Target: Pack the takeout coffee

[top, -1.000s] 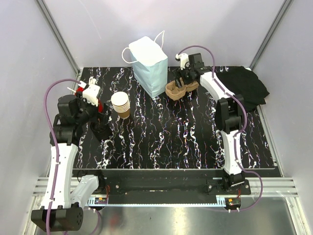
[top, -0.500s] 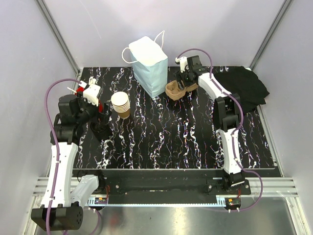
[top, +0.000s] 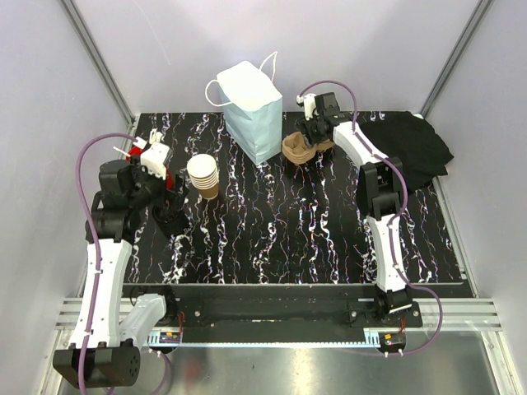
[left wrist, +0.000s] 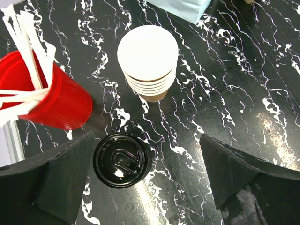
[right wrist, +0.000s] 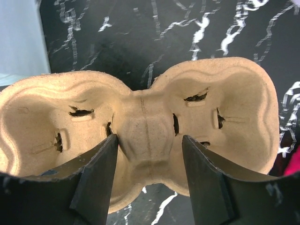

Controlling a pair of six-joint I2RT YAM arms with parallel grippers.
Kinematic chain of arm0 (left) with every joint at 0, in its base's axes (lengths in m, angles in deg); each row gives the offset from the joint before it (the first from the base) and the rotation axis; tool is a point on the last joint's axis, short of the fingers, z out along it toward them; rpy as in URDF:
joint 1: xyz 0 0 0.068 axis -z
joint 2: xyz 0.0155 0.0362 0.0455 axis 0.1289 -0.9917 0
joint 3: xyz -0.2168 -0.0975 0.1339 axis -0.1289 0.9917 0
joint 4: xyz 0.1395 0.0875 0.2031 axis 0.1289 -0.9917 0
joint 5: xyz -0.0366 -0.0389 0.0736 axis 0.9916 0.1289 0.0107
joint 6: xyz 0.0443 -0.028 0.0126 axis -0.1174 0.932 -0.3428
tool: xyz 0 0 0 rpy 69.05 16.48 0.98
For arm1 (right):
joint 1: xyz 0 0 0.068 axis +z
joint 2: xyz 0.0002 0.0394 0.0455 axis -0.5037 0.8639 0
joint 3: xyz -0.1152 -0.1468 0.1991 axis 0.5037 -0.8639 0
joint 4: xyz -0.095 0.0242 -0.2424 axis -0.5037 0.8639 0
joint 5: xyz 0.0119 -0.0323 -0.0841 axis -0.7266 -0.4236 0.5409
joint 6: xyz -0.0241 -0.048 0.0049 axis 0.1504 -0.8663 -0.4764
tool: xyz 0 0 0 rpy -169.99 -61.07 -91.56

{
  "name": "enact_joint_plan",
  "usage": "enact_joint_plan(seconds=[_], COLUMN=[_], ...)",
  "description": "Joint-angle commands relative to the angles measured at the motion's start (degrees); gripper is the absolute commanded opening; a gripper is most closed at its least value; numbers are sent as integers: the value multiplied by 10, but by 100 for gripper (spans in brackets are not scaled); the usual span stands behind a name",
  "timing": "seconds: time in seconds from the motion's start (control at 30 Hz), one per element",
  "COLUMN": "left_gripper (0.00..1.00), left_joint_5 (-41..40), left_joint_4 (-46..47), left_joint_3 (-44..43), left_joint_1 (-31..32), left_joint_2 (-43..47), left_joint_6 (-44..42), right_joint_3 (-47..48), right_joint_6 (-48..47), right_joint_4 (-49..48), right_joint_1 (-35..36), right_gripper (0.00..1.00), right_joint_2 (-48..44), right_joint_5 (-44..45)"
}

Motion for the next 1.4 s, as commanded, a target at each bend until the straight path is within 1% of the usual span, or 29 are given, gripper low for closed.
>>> enact_joint_plan(seconds=[0.0,0.1,0.37,0.73,0.87,0.9,0.93,0.97,1.17,1.23,1.27,1.3,1.37], left_gripper=[99,99,99,99,99,99,99,99,99,99,99,99,99], left_joint_5=[19,20,24,31,32,34,34,34,34,34,35,36,37], left_joint_4=[34,34,34,33,34,34,34,34,34,34,34,34,34], left_joint_3=[2,2,3,4,4,4,4,4,4,5,4,4,4], left_joint_1=[-3,-5,-6,-11,-13,-13,-14,-14,-14,-15,-17,-17,-16], left_joint_2=[1,1,-1,-1,-1,-1,-2,-2,-3,-3,-5,-4,-5], left_joint_6=[3,2,2,3,3,3,3,3,5,4,4,4,4], right_joint_3=[50,78,156,160,163,163,164,165,173,175,176,176,178], right_joint_6=[0,0,1,-5,-5,-5,-4,-4,4,4,4,4,1], right_joint_4=[-6,2,29,31,31,31,31,31,34,36,36,36,37], right_joint_1=[-20,-35,-78,-84,-85,-85,-85,-85,-84,-84,-84,-84,-84], right_gripper=[62,61,62,63,61,56,55,54,50,52,57,59,59], right_joint_2=[17,36,84,76,71,68,68,68,67,67,67,66,63], right_joint_5=[30,52,65,40,33,34,34,19,2,1,-1,-1,-2])
